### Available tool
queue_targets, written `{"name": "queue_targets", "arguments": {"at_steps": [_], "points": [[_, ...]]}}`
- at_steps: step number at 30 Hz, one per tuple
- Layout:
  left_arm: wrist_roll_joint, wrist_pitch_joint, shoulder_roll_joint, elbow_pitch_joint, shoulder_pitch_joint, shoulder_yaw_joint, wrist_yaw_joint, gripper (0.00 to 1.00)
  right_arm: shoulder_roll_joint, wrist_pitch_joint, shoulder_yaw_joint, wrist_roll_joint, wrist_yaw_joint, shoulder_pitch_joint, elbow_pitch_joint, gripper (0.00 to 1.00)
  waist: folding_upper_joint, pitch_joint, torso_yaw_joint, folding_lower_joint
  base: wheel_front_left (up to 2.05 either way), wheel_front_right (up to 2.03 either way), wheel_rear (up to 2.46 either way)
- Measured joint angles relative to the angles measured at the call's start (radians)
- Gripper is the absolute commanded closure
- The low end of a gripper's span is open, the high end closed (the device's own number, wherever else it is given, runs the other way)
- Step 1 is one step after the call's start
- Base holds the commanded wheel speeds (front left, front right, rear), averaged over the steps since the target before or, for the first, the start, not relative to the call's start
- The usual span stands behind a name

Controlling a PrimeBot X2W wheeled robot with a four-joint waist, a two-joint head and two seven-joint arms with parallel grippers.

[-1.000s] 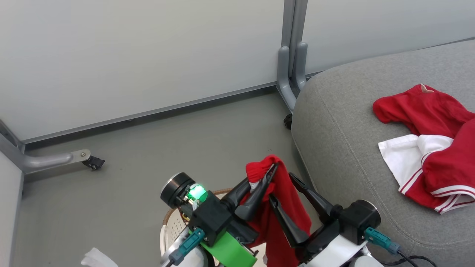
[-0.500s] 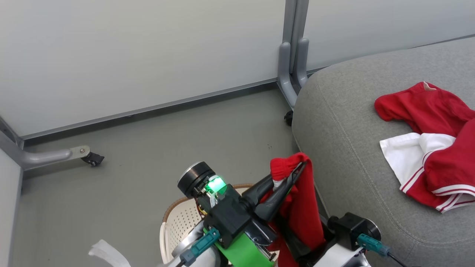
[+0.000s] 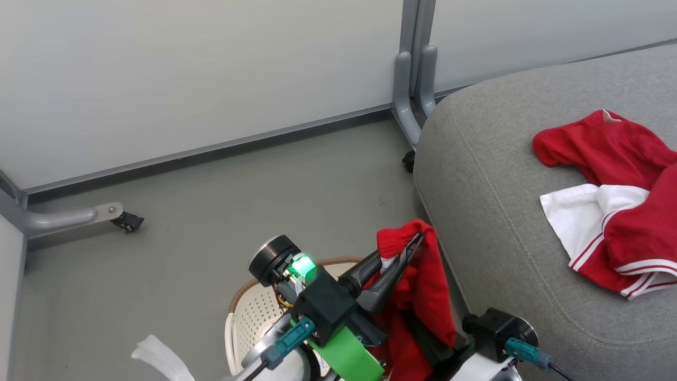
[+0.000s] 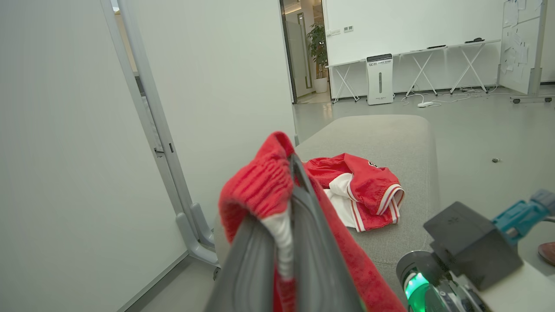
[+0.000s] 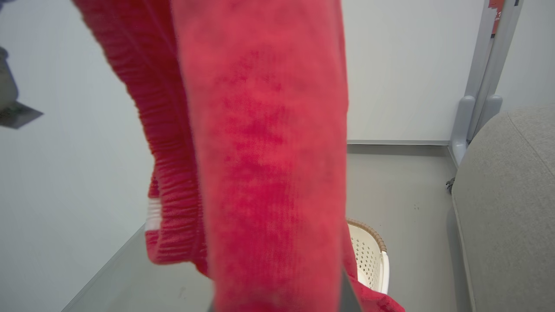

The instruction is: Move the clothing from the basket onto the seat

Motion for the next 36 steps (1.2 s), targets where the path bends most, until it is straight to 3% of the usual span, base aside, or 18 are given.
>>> {"name": "queue_targets", "arguments": {"at_steps": [10, 11, 12, 13, 26, 36], "points": [[0.003, 0.021, 0.013, 0.010, -0.005, -0.009, 0.014, 1.00, -0.006, 0.000, 0.013, 0.019, 0.000, 0.000, -0.003, 1.00, 0.0000, 0.005, 0.002, 0.0000, 0.00, 0.00, 0.00], [0.003, 0.021, 0.013, 0.010, -0.005, -0.009, 0.019, 0.64, -0.006, 0.000, 0.014, 0.019, 0.000, 0.000, -0.003, 1.00, 0.0000, 0.005, 0.002, 0.0000, 0.00, 0.00, 0.00], [0.005, 0.022, 0.015, 0.011, -0.005, -0.010, 0.021, 0.06, -0.007, 0.000, 0.015, 0.021, 0.000, 0.000, -0.004, 1.00, 0.0000, 0.006, 0.001, 0.0000, 0.00, 0.00, 0.00], [0.013, 0.020, 0.017, 0.011, -0.005, -0.010, 0.028, 0.00, -0.008, 0.000, 0.016, 0.022, 0.000, 0.000, -0.004, 1.00, 0.0000, 0.007, 0.001, 0.0000, 0.00, 0.00, 0.00], [0.005, 0.040, 0.034, 0.028, -0.004, -0.011, 0.044, 0.00, -0.012, 0.000, -0.004, 0.031, 0.000, 0.001, -0.021, 1.00, 0.0000, 0.005, -0.007, 0.0000, 0.00, 0.00, 0.00], [-0.019, 0.033, 0.045, 0.055, 0.019, -0.012, 0.049, 0.00, 0.014, 0.000, -0.080, 0.102, 0.000, 0.012, -0.087, 1.00, 0.0000, 0.016, -0.021, 0.0000, 0.00, 0.00, 0.00]]}}
